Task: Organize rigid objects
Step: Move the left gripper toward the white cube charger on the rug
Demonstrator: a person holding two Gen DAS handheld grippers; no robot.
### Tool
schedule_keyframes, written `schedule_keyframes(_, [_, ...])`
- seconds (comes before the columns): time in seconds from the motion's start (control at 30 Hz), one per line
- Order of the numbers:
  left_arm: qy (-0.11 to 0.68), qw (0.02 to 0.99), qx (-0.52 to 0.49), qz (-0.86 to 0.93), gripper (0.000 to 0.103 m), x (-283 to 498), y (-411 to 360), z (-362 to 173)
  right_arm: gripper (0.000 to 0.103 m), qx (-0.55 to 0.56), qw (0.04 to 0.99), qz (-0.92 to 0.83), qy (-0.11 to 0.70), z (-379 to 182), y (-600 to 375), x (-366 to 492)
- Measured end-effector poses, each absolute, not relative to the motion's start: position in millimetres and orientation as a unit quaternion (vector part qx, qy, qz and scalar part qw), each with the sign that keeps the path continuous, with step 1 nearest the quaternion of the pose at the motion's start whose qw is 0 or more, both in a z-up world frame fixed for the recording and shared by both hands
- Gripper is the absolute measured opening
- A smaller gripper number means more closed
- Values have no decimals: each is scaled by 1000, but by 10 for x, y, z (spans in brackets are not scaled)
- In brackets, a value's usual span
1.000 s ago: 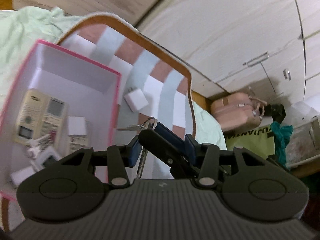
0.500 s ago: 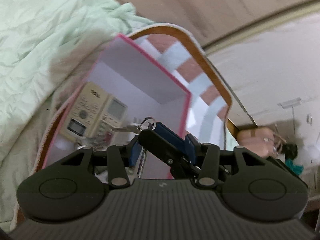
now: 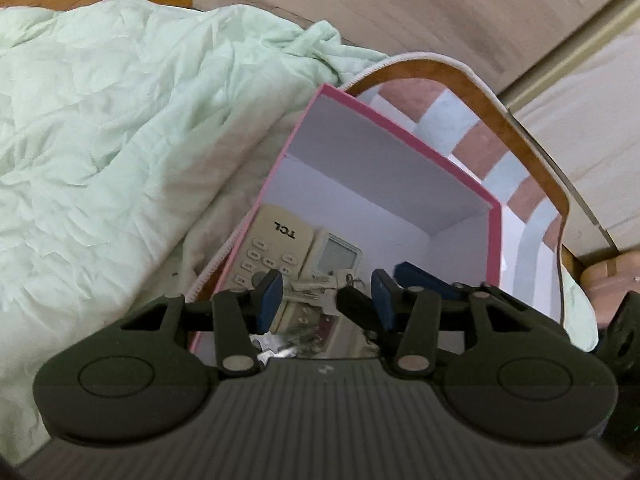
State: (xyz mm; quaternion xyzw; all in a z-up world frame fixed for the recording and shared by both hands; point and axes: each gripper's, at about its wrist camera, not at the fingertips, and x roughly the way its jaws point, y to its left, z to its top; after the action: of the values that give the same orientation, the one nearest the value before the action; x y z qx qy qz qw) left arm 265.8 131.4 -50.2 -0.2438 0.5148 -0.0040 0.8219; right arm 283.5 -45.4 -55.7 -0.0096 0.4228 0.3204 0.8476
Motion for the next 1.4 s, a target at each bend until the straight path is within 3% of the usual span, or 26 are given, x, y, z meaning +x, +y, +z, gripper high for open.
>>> schedule_keyframes(0.43, [496, 852, -138, -95, 48, 2526, 635, 128, 57, -58, 906, 275, 316, 48, -1404, 2181])
schedule_keyframes(0.77, [485, 852, -72, -185, 48, 2626, -262, 526, 59, -106, 926, 226, 284, 262, -1966, 1984])
schedule_keyframes(1.0, [507, 833, -86, -205, 51, 2906, -847, 343, 62, -111, 927, 209, 292, 55, -2274, 2127])
schedule_keyframes(1.4, [561, 805, -138, -135, 59, 3635, -1384, -571, 67, -114, 918, 227, 304, -771, -2570, 2795])
